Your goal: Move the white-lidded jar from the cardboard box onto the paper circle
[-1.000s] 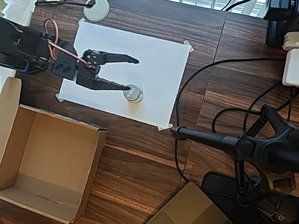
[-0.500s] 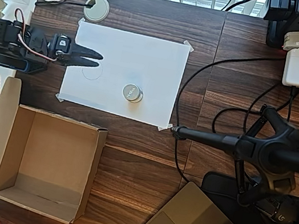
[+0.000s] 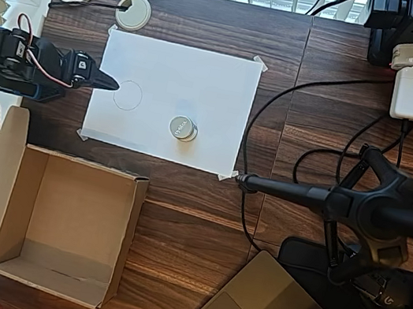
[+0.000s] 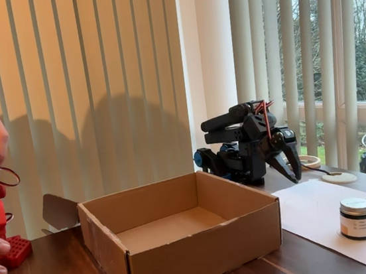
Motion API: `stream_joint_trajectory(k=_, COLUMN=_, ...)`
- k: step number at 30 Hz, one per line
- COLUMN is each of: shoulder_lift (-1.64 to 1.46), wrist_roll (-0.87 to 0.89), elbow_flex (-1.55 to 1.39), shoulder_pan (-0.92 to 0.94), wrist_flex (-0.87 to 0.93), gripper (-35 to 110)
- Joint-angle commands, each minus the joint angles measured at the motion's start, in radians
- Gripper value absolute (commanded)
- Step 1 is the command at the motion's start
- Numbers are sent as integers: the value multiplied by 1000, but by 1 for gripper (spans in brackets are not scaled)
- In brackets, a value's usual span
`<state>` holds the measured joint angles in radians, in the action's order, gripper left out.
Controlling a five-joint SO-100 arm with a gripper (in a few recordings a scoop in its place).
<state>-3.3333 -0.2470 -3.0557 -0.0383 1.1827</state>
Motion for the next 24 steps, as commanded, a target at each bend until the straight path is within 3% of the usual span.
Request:
stream_joint_trajectory(k=1, shoulder_lift=-78, wrist_roll=-3, elbow_flex=5, shoulder_pan=-31, wrist_flex=35, gripper=0)
stream_joint_trajectory(k=24, shoulder_lift=-81, wrist_roll=-26, elbow_flex=3, shoulder_pan=-48, wrist_flex=35, gripper=0)
